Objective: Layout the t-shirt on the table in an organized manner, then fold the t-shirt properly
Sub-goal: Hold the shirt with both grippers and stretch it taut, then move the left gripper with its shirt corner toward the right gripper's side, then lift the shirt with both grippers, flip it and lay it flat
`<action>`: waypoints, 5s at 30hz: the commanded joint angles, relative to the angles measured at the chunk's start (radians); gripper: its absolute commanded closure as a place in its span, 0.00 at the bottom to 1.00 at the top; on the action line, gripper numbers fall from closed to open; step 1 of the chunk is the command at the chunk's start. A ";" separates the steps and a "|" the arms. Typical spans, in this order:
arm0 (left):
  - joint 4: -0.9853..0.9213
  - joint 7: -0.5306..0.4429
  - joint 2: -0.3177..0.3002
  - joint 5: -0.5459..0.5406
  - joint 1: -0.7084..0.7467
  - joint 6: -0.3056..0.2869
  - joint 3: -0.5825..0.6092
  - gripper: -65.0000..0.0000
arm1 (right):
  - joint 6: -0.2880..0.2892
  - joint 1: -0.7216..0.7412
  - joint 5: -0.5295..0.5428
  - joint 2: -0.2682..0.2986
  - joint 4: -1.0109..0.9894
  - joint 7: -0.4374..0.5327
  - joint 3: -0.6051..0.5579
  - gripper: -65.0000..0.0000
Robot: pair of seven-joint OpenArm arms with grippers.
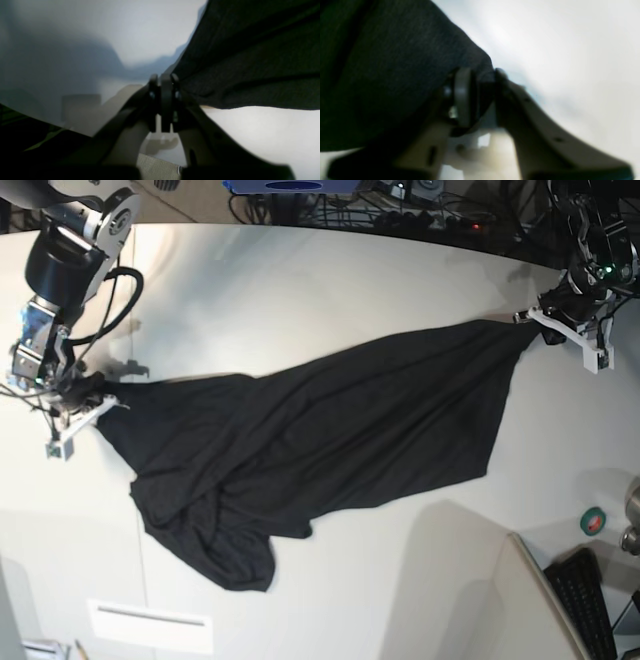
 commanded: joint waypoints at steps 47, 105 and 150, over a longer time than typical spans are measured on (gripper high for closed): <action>-0.266 0.074 0.083 -0.227 -0.067 -0.352 -0.283 0.00 | 0.011 -0.145 -0.009 -0.032 0.238 -0.044 -0.018 1.00; -0.495 0.166 0.102 0.436 -1.201 -0.215 0.395 1.00 | 0.010 0.734 -0.014 0.232 0.033 -0.199 -0.020 1.00; -0.217 -0.011 0.137 0.430 -0.363 -0.209 0.346 1.00 | 0.010 -0.189 -0.009 0.045 0.332 -0.085 0.163 1.00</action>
